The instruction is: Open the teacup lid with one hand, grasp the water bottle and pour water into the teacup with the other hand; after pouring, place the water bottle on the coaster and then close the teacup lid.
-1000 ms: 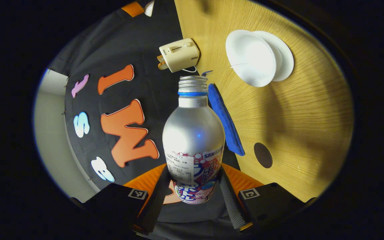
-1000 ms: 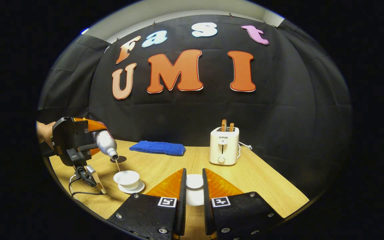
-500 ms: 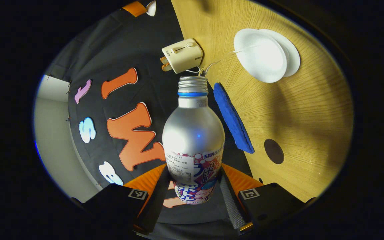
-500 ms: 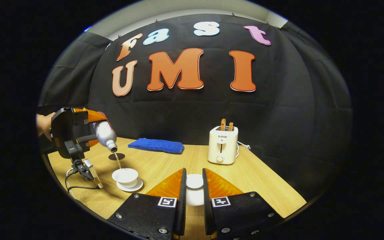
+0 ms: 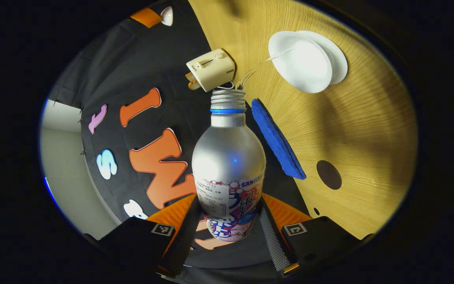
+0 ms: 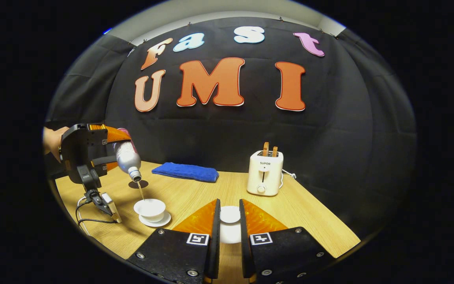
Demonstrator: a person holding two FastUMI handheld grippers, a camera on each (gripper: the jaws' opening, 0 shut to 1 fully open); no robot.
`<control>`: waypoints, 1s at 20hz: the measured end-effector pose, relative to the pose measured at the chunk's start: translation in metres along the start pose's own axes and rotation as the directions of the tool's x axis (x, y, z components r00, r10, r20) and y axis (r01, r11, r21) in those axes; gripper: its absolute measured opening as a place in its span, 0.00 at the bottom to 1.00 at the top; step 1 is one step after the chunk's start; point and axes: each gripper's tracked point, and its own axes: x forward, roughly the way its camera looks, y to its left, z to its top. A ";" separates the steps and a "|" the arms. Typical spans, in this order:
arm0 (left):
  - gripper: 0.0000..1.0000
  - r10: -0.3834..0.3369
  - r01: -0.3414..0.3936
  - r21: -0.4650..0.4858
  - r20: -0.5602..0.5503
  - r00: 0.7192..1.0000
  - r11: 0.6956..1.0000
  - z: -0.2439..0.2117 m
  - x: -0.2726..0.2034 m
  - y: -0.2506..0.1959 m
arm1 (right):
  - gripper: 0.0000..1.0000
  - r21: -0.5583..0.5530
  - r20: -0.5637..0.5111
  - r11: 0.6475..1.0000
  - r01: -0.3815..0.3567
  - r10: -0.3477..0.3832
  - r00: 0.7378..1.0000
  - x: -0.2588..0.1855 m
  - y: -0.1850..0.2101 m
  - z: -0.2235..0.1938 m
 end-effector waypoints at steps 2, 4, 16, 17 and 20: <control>0.88 -0.009 0.009 0.020 0.003 1.000 1.000 0.001 -0.002 -0.005 | 0.24 -0.005 0.001 1.000 0.004 -0.004 1.000 0.000 0.001 0.001; 0.86 -0.019 0.019 0.033 0.002 1.000 0.999 0.003 0.002 -0.009 | 0.24 -0.012 -0.004 1.000 0.002 -0.002 1.000 0.001 0.004 0.000; 0.83 0.001 -0.006 0.099 0.055 0.998 0.995 0.021 0.008 -0.017 | 0.24 -0.031 -0.027 0.999 -0.010 0.009 1.000 0.006 0.027 -0.006; 0.88 0.007 -0.012 0.092 0.058 0.998 0.996 0.021 0.007 -0.017 | 0.24 -0.030 -0.027 0.999 -0.014 0.013 1.000 0.006 0.030 -0.006; 0.88 0.025 -0.028 0.056 0.055 0.998 0.998 0.016 0.006 -0.015 | 0.24 -0.032 -0.030 0.999 -0.027 0.026 0.999 0.011 0.037 -0.006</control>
